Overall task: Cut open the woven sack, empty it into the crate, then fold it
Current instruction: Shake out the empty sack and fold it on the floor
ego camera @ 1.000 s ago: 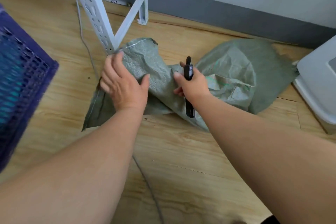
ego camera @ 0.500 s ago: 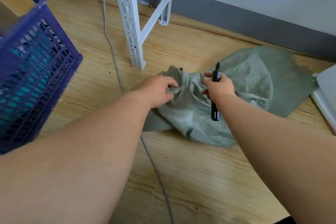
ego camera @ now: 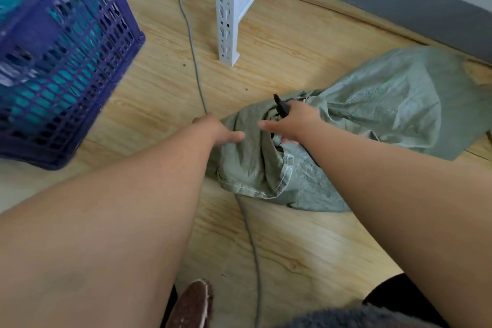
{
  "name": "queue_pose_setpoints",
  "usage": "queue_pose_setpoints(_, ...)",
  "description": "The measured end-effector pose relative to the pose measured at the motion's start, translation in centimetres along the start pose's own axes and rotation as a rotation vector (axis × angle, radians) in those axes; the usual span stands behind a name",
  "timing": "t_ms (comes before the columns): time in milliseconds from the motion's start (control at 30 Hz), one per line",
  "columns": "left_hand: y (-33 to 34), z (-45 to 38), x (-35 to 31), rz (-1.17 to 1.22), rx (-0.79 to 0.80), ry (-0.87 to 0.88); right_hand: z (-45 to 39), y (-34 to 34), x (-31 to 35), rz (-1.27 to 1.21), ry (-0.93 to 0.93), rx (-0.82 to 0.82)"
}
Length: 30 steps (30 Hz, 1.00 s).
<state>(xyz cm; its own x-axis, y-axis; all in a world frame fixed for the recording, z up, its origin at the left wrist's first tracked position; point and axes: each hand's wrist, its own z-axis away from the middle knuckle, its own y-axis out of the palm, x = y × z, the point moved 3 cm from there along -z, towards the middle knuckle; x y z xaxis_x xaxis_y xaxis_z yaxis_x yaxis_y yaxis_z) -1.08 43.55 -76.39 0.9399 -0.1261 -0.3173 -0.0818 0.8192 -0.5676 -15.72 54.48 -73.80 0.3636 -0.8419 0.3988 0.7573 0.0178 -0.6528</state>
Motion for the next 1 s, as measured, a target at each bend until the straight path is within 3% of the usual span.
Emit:
queue_pose_setpoints(100, 1.1, -0.1, 1.7, -0.137, 0.173, -0.076, 0.2, 1.5, 0.0, 0.333, 0.108, 0.127)
queue_pose_setpoints(167, 0.8, -0.6, 2.0, -0.101, 0.146, -0.12, -0.3, 1.4, 0.0, 0.289, 0.11, 0.016)
queue_pose_setpoints(300, -0.8, -2.3, 2.2, 0.335, -0.076, -0.25, -0.6, -2.8, 1.3, -0.321, -0.002, -0.462)
queue_pose_setpoints(367, -1.0, -2.5, 1.7, 0.508, 0.012, -0.256, -0.3, -5.2, 2.5, -0.601, -0.06, -0.553)
queue_pose_setpoints(467, -1.4, -1.6, -0.3, 1.011, 0.207, -0.227, -0.1, -7.6, 3.8, -0.656, -0.121, -0.587)
queue_pose_setpoints(533, -3.6, -1.5, -1.4, 1.102, 0.057, -0.151, 0.5, -9.0, 3.8, -0.5, -0.097, -0.651)
queue_pose_setpoints(633, -8.4, -1.8, -2.4, 1.013, -0.508, -0.012, 1.4, -10.6, 1.9, -0.465, 0.023, -0.84)
queue_pose_setpoints(700, -10.0, -1.1, -3.6, 0.916, -0.613, 0.041, 1.4, -10.4, 1.0, -0.558, 0.044, -0.812)
queue_pose_setpoints(767, -10.1, 0.3, -5.7, 0.647, -0.634, 0.044, 1.3, -9.2, 1.2, -0.596, -0.002, -0.671)
queue_pose_setpoints(833, -9.4, 2.0, -8.2, 0.367, -0.684, 0.227, 1.2, -8.4, 1.5, -0.611, -0.07, -0.593)
queue_pose_setpoints(867, -8.7, 2.6, -9.6, 0.327, -0.61, 0.396, 1.2, -8.5, 1.6, -0.636, -0.095, -0.589)
queue_pose_setpoints(933, -6.5, 3.7, -12.1, 0.256, -0.283, 0.654, 1.3, -9.2, 1.5, -0.745, -0.109, -0.563)
queue_pose_setpoints(1000, -4.3, 4.7, -13.8, -0.008, -0.164, 0.717, 1.5, -10.2, 1.3, -0.839, -0.093, -0.465)
